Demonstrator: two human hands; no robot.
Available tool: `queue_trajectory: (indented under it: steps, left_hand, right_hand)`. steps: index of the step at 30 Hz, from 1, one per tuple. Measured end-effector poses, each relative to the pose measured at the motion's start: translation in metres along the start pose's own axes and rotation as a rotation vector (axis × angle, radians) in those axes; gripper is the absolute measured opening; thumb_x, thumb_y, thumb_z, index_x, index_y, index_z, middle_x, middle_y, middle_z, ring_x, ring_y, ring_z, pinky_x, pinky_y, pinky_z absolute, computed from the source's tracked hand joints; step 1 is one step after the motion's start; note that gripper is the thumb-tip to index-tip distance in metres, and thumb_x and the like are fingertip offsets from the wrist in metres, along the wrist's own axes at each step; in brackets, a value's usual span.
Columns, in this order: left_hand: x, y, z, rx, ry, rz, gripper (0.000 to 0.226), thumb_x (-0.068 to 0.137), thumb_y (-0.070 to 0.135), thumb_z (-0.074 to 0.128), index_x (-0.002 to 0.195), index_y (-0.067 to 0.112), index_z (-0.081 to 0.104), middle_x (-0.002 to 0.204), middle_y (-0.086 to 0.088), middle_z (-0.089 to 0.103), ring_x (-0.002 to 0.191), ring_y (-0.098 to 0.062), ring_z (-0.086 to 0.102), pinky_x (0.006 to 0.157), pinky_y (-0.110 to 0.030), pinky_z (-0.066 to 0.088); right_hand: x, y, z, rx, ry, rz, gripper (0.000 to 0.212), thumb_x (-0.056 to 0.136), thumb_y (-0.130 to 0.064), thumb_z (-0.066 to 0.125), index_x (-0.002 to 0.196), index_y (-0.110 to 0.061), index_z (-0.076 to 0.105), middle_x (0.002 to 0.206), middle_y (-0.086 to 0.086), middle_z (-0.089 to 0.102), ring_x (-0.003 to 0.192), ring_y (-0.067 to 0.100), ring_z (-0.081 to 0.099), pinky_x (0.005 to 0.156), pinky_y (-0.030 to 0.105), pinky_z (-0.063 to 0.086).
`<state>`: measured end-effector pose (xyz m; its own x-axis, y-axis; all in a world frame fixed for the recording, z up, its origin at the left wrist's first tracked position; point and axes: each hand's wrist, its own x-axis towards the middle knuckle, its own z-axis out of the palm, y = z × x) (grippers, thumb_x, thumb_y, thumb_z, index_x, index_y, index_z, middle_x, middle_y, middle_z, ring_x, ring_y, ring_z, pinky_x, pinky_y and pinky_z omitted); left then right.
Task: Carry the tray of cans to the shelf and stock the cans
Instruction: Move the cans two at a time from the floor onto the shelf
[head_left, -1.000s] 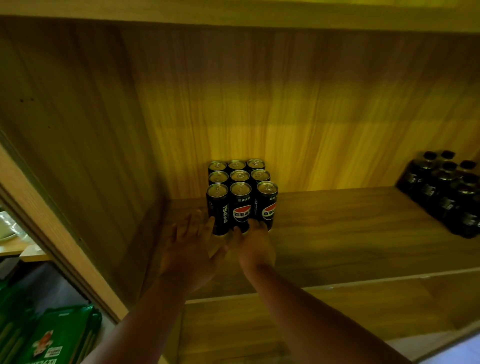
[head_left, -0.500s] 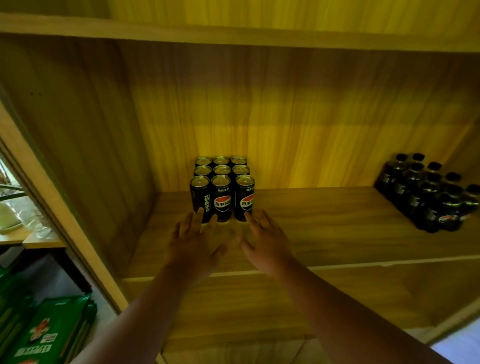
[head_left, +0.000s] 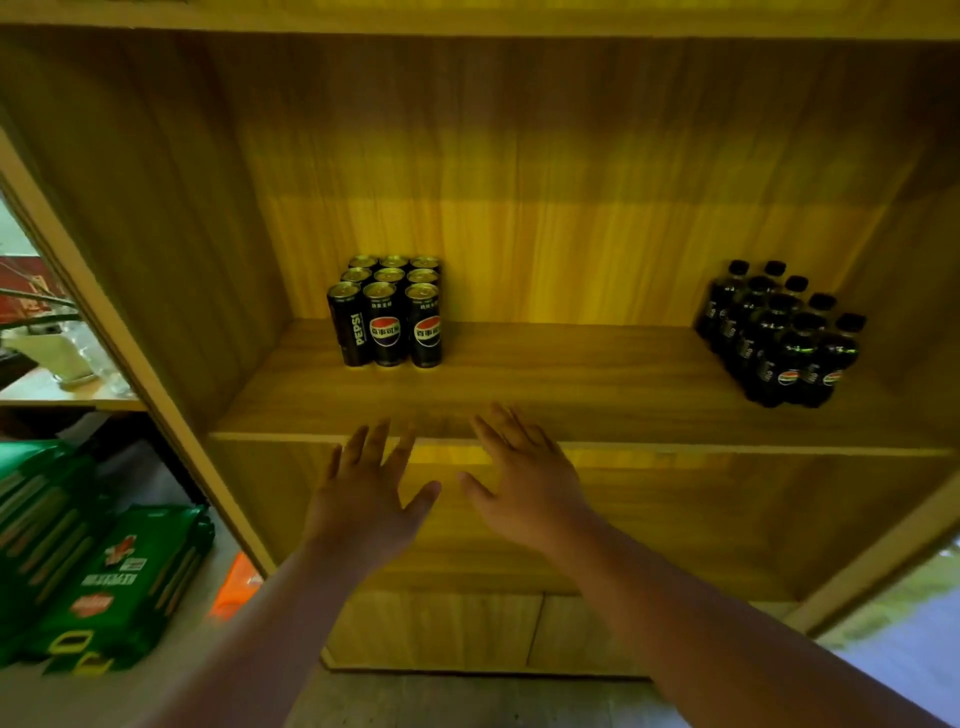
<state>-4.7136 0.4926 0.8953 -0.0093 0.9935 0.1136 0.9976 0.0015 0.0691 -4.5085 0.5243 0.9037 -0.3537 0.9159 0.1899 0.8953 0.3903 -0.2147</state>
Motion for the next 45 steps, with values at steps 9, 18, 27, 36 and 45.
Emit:
queue_trajectory:
  steps: [9,18,27,36,45]
  left_hand:
    - [-0.092,0.026,0.033,0.000,-0.101,-0.031,0.092,0.076,0.079,0.003,0.157,0.036,0.001,0.166,-0.002,0.004,0.152,-0.026,0.007,0.121,-0.044,0.016]
    - [-0.151,-0.032,0.120,-0.067,-0.058,-0.017,0.083,0.088,0.077,0.022,0.157,0.033,0.007,0.166,-0.001,0.008,0.152,-0.025,0.009,0.119,-0.045,0.018]
    - [-0.207,-0.111,0.306,-0.095,-0.093,-0.067,0.085,0.085,0.079,0.021,0.157,0.036,0.007,0.166,0.001,0.004,0.152,-0.024,0.004,0.120,-0.044,0.013]
    - [-0.229,-0.161,0.545,-0.109,-0.136,-0.140,0.096,0.079,0.084,0.027,0.157,0.035,0.004,0.166,0.000,0.001,0.153,-0.022,-0.001,0.122,-0.045,0.011]
    - [-0.258,-0.193,0.747,-0.143,-0.207,-0.209,0.098,0.081,0.083,0.032,0.157,0.034,-0.004,0.166,0.001,-0.004,0.152,-0.021,-0.004,0.121,-0.042,0.008]
  right_hand:
    - [-0.090,0.008,0.033,0.000,-0.118,-0.017,0.077,0.092,-0.069,0.031,0.157,-0.034,0.009,0.165,-0.010,-0.005,0.151,0.012,-0.007,0.121,0.039,0.011]
    - [-0.138,-0.036,0.140,0.044,-0.228,-0.019,0.078,0.093,-0.070,0.028,0.157,-0.033,0.003,0.165,-0.010,-0.006,0.151,0.011,-0.010,0.121,0.038,0.010]
    - [-0.174,-0.065,0.346,0.069,-0.312,-0.045,0.083,0.091,-0.071,0.032,0.158,-0.031,0.001,0.165,-0.008,-0.007,0.151,0.013,-0.010,0.121,0.039,0.012]
    - [-0.186,-0.049,0.587,0.088,-0.328,-0.076,0.094,0.088,-0.075,0.038,0.158,-0.024,0.002,0.165,-0.006,-0.003,0.151,0.015,-0.003,0.121,0.040,0.015]
    - [-0.214,-0.029,0.789,0.170,-0.425,-0.066,0.091,0.091,-0.063,0.048,0.158,-0.027,-0.003,0.165,-0.007,-0.009,0.151,0.014,-0.006,0.118,0.034,0.010]
